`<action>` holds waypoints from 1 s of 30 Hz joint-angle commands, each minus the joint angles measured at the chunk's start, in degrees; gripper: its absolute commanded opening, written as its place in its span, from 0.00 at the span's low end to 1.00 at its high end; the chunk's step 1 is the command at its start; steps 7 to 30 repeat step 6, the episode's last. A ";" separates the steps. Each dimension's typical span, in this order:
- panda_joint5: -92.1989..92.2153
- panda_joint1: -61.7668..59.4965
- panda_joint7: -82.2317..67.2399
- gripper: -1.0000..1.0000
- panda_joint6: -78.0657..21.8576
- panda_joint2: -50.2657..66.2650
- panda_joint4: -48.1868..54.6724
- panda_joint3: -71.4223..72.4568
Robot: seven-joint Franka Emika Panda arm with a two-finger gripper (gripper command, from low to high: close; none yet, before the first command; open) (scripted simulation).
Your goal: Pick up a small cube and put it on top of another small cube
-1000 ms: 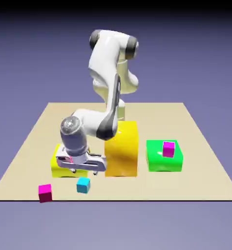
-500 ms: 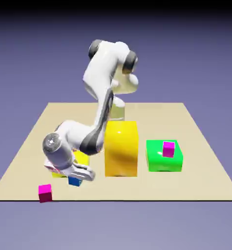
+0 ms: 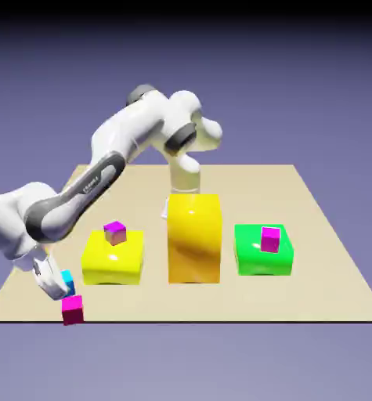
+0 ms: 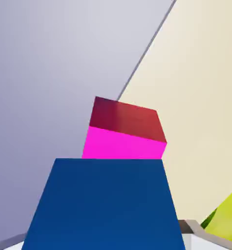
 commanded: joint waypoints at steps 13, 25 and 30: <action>-2.80 -2.42 2.26 1.00 -7.31 -2.38 6.50 -1.84; -2.80 -2.42 2.26 1.00 -7.31 -2.38 6.50 -1.84; -2.80 -2.42 2.26 1.00 -7.31 -2.38 6.50 -1.84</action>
